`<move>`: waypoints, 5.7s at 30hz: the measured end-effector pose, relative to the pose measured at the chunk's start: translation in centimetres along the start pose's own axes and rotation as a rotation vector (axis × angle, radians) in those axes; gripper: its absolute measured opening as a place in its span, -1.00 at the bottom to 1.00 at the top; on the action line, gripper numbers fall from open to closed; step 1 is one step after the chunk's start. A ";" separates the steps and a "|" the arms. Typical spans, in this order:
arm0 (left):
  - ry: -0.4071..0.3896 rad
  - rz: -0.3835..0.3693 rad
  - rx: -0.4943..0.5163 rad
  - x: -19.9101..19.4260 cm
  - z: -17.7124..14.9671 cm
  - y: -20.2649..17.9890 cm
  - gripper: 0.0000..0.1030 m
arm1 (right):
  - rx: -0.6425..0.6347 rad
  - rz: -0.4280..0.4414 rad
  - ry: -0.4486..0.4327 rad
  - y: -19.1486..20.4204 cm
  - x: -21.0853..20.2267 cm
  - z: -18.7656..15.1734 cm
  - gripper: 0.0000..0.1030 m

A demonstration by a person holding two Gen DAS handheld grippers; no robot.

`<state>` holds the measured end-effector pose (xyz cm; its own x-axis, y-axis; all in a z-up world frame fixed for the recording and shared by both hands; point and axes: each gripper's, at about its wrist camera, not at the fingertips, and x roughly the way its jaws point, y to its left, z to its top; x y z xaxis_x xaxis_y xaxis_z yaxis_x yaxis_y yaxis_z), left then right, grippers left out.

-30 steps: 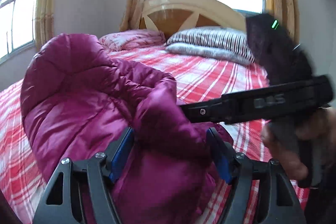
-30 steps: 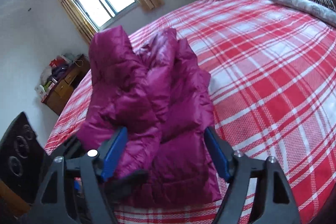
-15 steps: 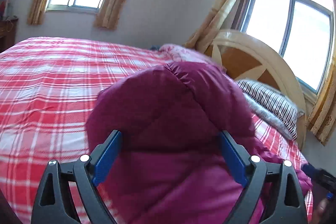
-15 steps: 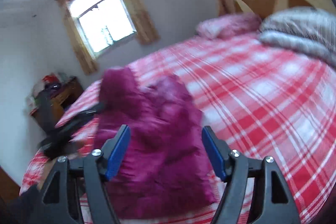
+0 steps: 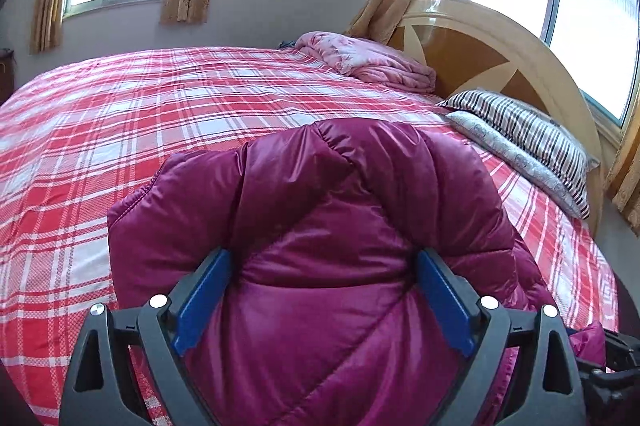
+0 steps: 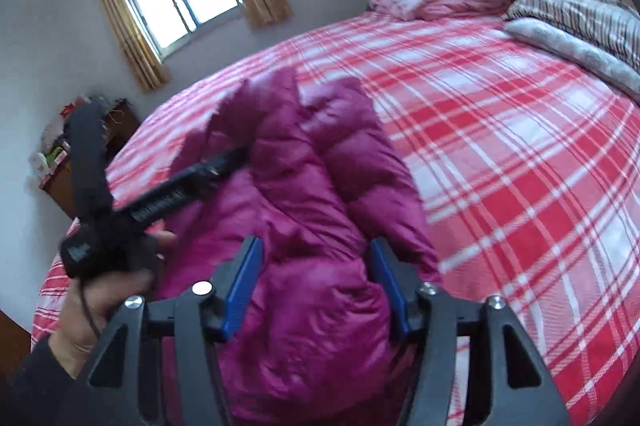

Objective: Fold large clothes

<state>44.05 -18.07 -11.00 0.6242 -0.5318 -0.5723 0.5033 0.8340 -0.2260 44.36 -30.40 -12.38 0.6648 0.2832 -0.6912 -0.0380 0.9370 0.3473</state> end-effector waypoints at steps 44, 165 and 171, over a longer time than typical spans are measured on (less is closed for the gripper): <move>0.106 0.155 0.120 3.7 -1.1 -3.0 0.97 | -0.003 -0.053 -0.057 0.2 1.0 -3.1 -0.14; 0.024 0.307 -0.166 -17.5 -6.8 1.5 0.03 | -0.122 0.724 0.276 13.2 15.8 5.9 -0.38; -0.003 0.365 -0.209 -19.7 -7.3 3.8 0.03 | -0.178 0.747 0.316 17.1 18.1 6.8 -0.38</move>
<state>29.30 -3.41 -6.33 0.7413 -0.1960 -0.6419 0.1171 0.9795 -0.1639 60.78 -10.64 -14.66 0.1773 0.8631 -0.4729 -0.5214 0.4898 0.6987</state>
